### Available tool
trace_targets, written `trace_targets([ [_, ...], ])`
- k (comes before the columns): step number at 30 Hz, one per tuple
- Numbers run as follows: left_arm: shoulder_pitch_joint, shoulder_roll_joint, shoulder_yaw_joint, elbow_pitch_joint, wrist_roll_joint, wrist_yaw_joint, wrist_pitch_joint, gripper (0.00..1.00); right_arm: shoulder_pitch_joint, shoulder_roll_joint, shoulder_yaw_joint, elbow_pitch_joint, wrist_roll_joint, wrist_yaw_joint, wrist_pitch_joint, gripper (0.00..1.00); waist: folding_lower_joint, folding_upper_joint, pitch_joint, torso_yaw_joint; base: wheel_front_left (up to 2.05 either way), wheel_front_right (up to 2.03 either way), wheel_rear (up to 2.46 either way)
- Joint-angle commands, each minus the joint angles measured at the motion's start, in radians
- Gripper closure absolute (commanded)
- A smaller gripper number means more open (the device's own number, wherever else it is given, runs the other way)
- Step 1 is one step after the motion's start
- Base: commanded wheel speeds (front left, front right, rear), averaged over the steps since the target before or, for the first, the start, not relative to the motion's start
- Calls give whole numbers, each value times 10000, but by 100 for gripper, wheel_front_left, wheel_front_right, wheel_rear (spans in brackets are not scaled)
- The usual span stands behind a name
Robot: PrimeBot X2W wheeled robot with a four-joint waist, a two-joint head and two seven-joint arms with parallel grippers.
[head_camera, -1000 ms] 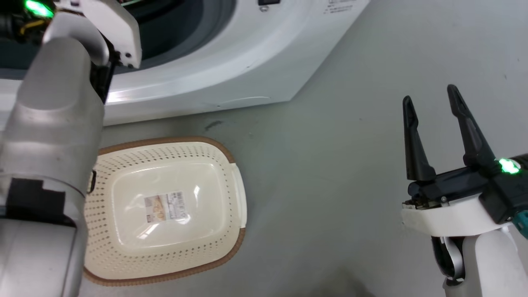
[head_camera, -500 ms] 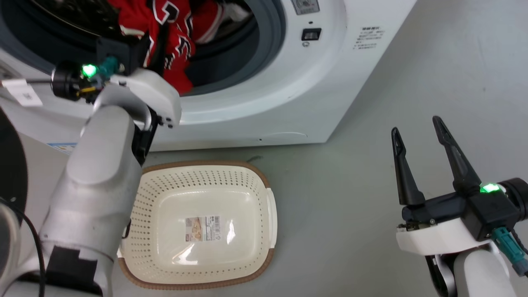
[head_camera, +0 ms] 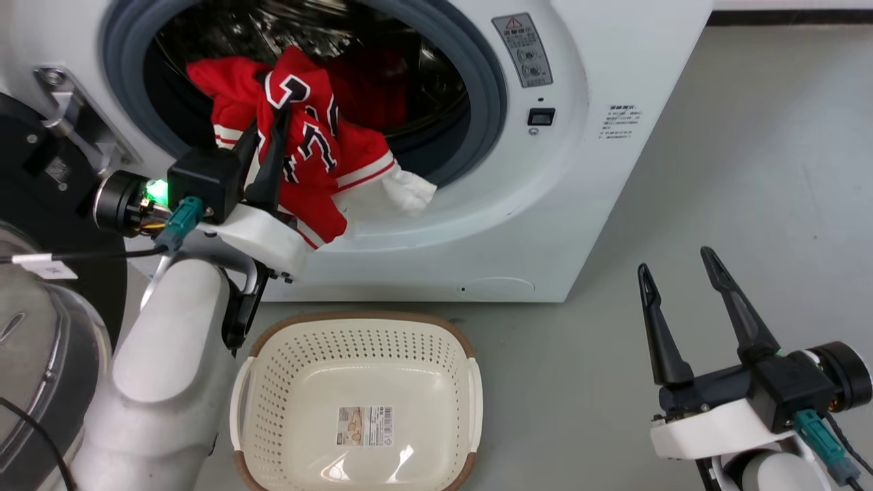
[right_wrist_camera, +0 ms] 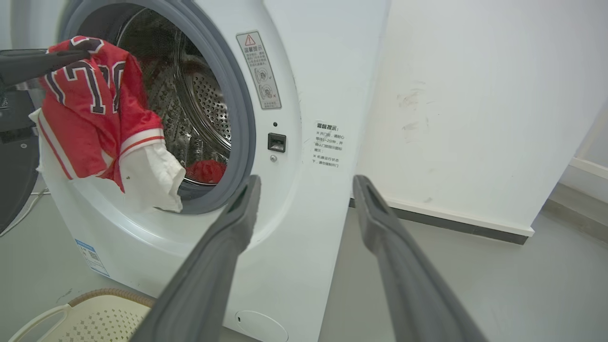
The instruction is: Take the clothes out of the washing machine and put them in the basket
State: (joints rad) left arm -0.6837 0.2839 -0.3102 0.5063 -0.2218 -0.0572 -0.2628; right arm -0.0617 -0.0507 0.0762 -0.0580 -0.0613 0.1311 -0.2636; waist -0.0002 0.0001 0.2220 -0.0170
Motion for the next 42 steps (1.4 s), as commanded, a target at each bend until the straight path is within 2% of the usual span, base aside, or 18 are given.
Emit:
trace_targets([
  [1,223,61,18,-333,59,74,-29,100,152,10,11,47,21,-7,-17,0,2,-1,-244,120,0,0,0],
  [16,2578,601,-29,-4084,8,758,479,100,547,10,14,138,104,-7,-17,0,2,-1,-615,259,0,0,0],
  [22,3638,630,-286,-4888,-106,890,741,100,475,10,-64,93,35,-7,-17,0,2,-1,-399,395,0,0,0],
  [32,4478,231,-816,-3835,-494,618,575,100,-40,8,-147,-2,-94,-7,-17,0,2,-1,419,394,0,0,0],
  [42,3599,-425,-830,-511,-1000,25,69,100,-1003,11,-418,-224,-193,-7,-17,0,2,-1,2278,5,0,0,0],
])
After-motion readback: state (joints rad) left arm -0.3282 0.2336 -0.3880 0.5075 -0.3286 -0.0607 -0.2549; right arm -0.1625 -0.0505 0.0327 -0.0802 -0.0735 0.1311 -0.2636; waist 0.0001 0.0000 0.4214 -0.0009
